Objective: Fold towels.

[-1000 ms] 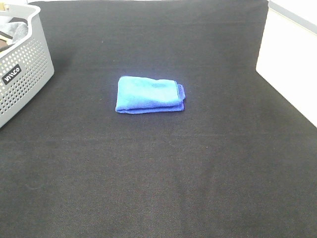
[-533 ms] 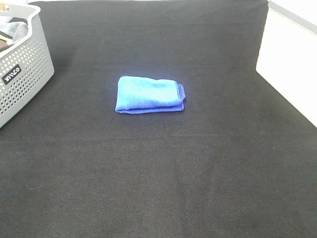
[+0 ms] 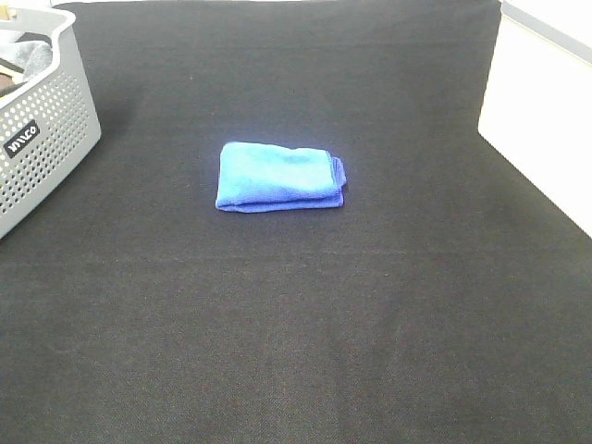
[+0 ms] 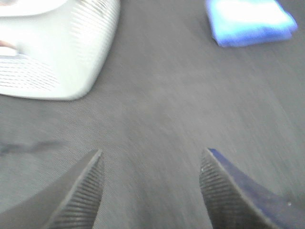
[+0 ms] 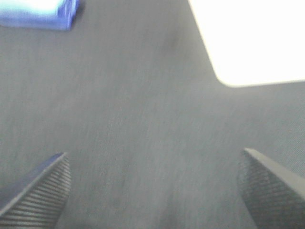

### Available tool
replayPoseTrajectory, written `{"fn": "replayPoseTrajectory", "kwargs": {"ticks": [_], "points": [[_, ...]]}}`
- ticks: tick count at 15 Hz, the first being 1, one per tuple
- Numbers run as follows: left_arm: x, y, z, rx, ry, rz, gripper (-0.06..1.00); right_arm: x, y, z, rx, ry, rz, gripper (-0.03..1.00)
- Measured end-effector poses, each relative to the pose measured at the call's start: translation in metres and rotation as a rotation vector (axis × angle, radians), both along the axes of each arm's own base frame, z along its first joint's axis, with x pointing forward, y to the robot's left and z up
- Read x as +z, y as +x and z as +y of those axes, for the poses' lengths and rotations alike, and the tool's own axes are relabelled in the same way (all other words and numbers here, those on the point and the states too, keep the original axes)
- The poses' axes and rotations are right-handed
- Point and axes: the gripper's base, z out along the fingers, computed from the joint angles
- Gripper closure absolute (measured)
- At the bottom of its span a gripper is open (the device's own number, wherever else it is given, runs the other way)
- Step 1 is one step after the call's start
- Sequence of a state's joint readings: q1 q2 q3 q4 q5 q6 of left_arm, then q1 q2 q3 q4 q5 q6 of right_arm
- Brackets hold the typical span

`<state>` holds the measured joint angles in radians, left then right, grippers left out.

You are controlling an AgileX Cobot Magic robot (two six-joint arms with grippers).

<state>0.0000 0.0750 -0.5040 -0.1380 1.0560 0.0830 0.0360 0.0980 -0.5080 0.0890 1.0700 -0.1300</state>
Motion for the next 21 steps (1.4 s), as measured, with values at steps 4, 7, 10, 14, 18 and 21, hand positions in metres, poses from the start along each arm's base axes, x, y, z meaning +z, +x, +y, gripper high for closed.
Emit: {"fn": "replayPoseTrajectory", "kwargs": {"ticks": [4, 7, 10, 14, 18, 21], "points": [[-0.0008, -0.0118, 0.0, 0.008, 0.0, -0.075, 0.37, -0.0002, -0.0156, -0.0006, 0.0, 0.004, -0.1, 0.08], [-0.0008, -0.0119, 0.0, 0.008, 0.0, -0.076, 0.37, -0.0002, -0.0156, -0.0006, 0.0, 0.004, -0.1, 0.08], [-0.0008, -0.0119, 0.0, 0.009, -0.001, -0.076, 0.37, -0.0002, -0.0156, -0.0006, 0.0, 0.004, -0.1, 0.08], [-0.0008, -0.0119, 0.0, 0.009, -0.001, -0.076, 0.37, -0.0002, -0.0156, -0.0006, 0.0, 0.004, -0.1, 0.08], [-0.0008, -0.0119, 0.0, 0.009, -0.002, -0.076, 0.37, -0.0002, -0.0156, -0.0006, 0.0, 0.004, -0.1, 0.08], [-0.0008, -0.0119, 0.0, 0.009, -0.002, -0.076, 0.37, -0.0002, -0.0156, -0.0006, 0.0, 0.004, -0.1, 0.08]]}}
